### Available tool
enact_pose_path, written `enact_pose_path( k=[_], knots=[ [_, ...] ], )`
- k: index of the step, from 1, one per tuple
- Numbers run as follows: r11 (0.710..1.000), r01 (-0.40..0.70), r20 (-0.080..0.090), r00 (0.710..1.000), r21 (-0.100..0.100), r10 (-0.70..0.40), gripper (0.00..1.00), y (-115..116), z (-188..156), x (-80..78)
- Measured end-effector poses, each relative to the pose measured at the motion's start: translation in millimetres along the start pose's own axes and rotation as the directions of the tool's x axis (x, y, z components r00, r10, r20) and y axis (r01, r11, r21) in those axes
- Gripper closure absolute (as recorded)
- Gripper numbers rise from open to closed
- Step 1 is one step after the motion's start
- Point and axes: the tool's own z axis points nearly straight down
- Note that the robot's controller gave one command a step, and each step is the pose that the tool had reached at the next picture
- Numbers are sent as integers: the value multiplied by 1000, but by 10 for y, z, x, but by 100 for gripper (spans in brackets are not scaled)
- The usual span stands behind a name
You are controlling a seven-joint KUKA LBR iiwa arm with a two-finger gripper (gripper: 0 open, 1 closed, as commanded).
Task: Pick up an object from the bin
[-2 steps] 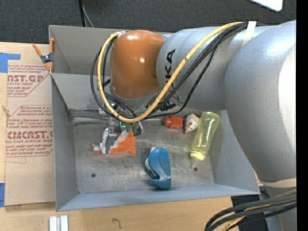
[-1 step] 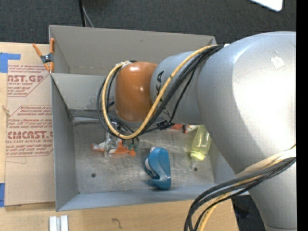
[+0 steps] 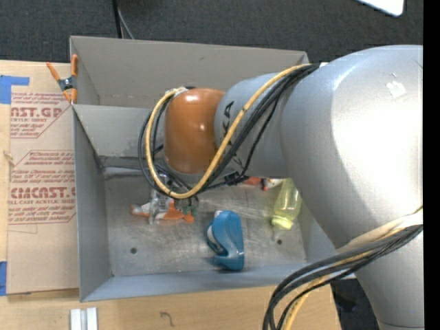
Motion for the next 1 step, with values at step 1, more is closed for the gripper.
enact_pose_path(
  k=[1],
  knots=[
    [964, 267, -2, 964, 2, -267, 100, -290, -1564, -19]
  ],
)
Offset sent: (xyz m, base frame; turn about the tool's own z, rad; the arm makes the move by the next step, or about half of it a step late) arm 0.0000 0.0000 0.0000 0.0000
